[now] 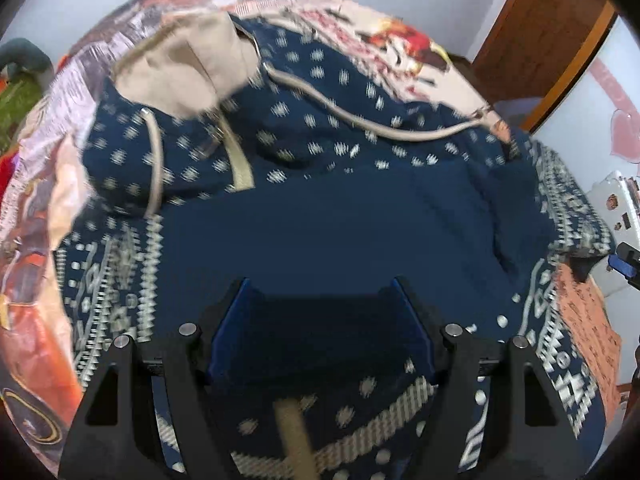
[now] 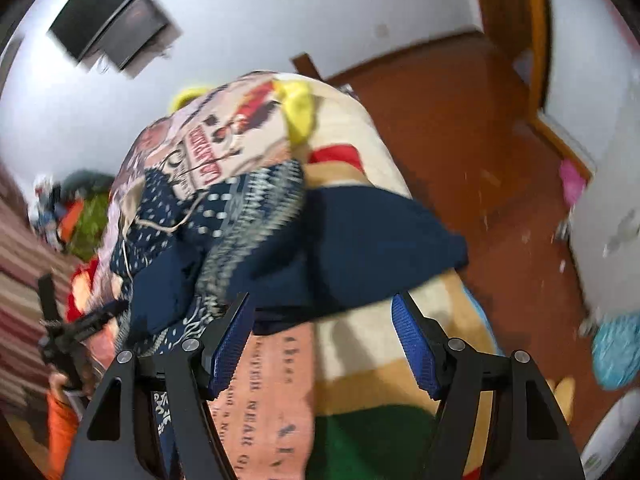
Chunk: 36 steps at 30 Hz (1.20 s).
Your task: Fold large clothes
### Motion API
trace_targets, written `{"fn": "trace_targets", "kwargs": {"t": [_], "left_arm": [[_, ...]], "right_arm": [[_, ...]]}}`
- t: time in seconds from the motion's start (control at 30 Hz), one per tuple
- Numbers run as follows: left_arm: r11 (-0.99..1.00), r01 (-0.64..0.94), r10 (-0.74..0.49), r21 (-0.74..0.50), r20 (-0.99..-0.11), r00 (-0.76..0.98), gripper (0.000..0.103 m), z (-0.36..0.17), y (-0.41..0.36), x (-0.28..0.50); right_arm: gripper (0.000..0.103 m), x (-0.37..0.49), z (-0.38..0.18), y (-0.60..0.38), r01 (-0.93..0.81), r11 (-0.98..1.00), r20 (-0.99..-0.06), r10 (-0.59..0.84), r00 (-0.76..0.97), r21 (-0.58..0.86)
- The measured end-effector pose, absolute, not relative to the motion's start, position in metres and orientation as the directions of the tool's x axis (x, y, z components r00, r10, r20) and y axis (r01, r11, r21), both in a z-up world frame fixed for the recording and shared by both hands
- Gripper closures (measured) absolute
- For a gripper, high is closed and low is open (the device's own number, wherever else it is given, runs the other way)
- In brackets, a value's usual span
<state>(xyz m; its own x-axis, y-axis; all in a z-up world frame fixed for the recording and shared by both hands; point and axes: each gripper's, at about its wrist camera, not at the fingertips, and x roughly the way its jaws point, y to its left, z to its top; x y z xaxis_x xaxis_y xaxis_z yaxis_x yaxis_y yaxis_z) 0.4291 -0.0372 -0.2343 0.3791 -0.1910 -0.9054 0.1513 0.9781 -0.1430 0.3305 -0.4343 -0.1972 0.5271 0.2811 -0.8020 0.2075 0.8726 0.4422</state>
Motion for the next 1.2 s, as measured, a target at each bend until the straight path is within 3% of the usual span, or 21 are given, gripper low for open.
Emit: {"fn": "trace_targets", "kwargs": {"t": [0.47, 0.57, 0.73, 0.93, 1.2], "left_arm": [[0.982, 0.12, -0.182, -0.149, -0.918, 0.353, 0.028, -0.253, -0.049, 0.45], [0.982, 0.114, -0.179, -0.148, -0.917, 0.356, 0.027, -0.255, -0.051, 0.453], [0.983, 0.111, -0.179, -0.148, -0.917, 0.357, 0.027, -0.255, -0.053, 0.455], [0.984, 0.117, -0.171, -0.138, -0.915, 0.364, 0.028, -0.244, -0.049, 0.446], [0.981, 0.128, -0.188, -0.145, -0.877, 0.443, 0.028, -0.206, -0.041, 0.43]], "right_arm": [[0.034, 0.374, -0.271, -0.465, 0.358, 0.741, -0.794, 0.378, 0.476, 0.567], [0.051, 0.382, -0.274, -0.467, 0.369, 0.745, -0.797, 0.352, 0.49, 0.556], [0.089, 0.395, -0.271, -0.473, 0.367, 0.751, -0.795, 0.334, 0.506, 0.549], [0.096, 0.401, -0.22, -0.478, 0.309, 0.8, -0.753, 0.249, 0.609, 0.514], [0.098, 0.407, -0.089, -0.473, 0.174, 0.868, -0.604, 0.167, 0.779, 0.464]]}}
